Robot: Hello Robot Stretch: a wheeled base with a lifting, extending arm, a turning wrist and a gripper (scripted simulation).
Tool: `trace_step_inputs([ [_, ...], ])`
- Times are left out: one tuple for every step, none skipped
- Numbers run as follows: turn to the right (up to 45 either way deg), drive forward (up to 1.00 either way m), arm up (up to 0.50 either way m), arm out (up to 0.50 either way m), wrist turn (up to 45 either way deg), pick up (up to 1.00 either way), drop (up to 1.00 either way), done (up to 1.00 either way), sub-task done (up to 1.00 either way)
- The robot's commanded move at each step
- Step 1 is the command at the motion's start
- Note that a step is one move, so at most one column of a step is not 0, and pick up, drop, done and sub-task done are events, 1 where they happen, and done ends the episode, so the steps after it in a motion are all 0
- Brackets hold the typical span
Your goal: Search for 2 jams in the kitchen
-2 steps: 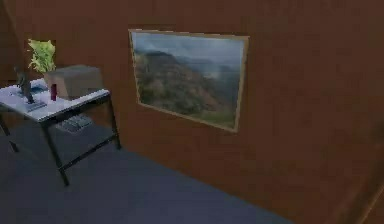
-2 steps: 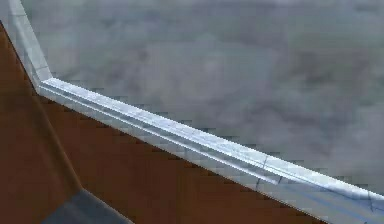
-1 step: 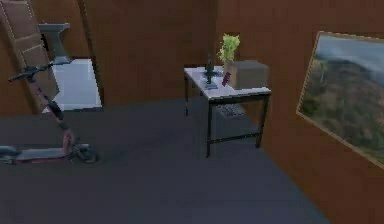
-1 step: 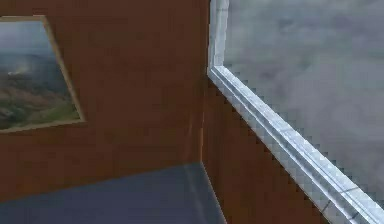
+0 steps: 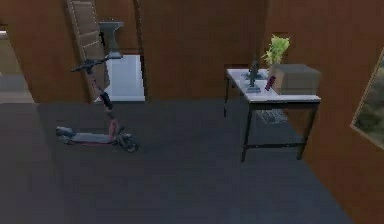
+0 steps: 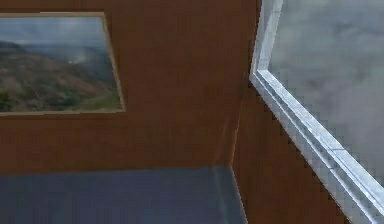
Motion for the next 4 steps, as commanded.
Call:
trace_step_inputs([
  [0.0,0.15,0.0,0.0,0.0,0.0,0.0,0.0,0.0],
  [-45.0,0.0,0.0,0.0,0.0,0.0,0.0,0.0,0.0],
  [-9.0,0.0,0.0,0.0,0.0,0.0,0.0,0.0,0.0],
  [0.0,1.0,0.0,0.0,0.0,0.0,0.0,0.0,0.0],
])
